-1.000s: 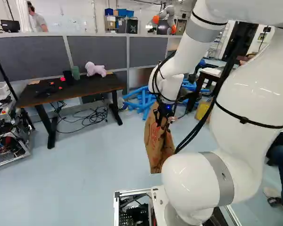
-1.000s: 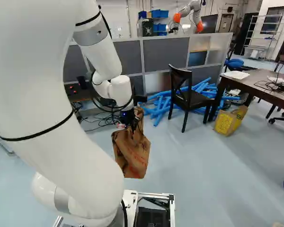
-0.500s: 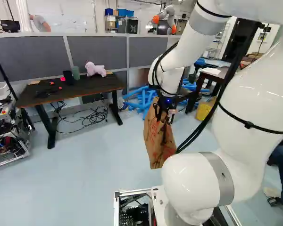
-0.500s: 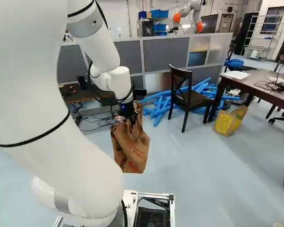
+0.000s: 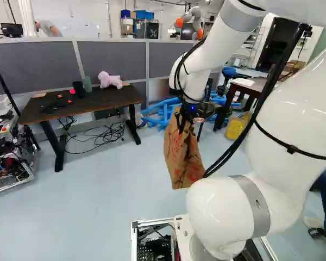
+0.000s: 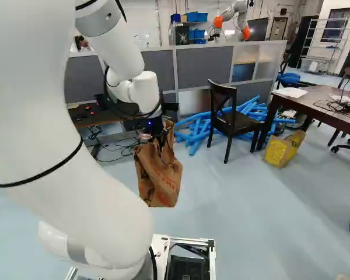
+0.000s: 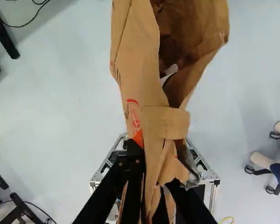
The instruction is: Pick up the bag on the ground and place it on the table
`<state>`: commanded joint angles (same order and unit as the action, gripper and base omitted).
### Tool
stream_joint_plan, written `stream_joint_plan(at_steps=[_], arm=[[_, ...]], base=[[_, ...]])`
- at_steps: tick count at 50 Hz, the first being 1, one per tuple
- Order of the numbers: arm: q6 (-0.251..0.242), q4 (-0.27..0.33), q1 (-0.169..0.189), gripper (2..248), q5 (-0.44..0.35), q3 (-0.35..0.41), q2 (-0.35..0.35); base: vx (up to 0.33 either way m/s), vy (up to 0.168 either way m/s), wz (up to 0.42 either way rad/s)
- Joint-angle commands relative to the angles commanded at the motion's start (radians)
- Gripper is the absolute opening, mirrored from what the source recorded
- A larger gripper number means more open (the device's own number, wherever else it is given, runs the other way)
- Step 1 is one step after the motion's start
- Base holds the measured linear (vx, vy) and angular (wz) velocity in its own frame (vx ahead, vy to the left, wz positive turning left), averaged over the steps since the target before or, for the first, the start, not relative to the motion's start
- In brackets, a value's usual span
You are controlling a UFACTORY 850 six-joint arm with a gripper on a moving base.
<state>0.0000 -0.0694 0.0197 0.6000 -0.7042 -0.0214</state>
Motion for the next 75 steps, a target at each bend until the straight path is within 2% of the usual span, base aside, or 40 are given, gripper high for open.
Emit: stream_joint_plan(at_steps=[75], arm=[[0.000, 0.000, -0.053, 21, 0.241, -0.178, -0.087]], base=[[0.000, 0.000, 0.000]])
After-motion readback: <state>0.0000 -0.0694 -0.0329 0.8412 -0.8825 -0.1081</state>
